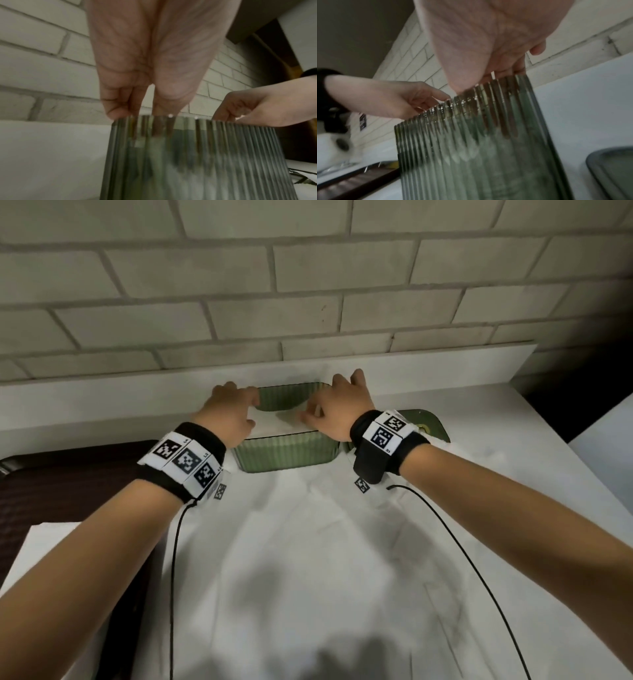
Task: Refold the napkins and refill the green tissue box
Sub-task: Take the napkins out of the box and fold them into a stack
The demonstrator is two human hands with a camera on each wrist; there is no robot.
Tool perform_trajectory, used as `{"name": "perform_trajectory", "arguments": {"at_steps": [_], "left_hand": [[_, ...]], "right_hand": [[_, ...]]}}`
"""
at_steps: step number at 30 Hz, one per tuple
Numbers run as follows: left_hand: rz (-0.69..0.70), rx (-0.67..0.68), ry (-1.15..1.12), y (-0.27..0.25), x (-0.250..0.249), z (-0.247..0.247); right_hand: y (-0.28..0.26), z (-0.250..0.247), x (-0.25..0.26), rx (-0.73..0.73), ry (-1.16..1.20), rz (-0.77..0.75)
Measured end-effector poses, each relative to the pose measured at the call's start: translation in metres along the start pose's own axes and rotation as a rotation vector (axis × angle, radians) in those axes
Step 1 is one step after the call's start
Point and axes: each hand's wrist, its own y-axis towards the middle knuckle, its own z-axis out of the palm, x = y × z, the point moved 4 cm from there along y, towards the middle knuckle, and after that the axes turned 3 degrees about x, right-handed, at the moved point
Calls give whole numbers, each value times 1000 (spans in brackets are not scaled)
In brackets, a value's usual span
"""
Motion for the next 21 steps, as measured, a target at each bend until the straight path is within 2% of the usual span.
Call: {"name": "perform_trajectory", "arguments": {"at_steps": [3,5,8,10,12,13,15,16,18,21], "left_hand": [[52,-76,245,-13,-12,-2],[51,13,327,-19,-15,4],[-31,215,219,-21,-13,16],[-55,198,203,-26,-18,17],[-35,30,262,-33,-22,10],[21,-83,287,-40,-33,6],[212,-306,242,-59,-65,5],[311,-362,177,-68,-82,7],[476,-292,-15,-82,-117,19],[501,47,-238,-83,-160,55]], "right_hand": [[-15,-8,4,-92,-79,-30],[-27,-8,7,-79,-40,-42],[-48,-17,-1,-124,97,-21],[-69,-27,-21,-161,149,38],[-84,-36,-45,-166,203,70],[-96,-38,-61,-151,223,99],[-121,-32,-91,-55,226,145],[-133,-25,-103,27,219,164],[-156,-3,-125,205,188,227],[-189,30,-155,360,183,368]]}}
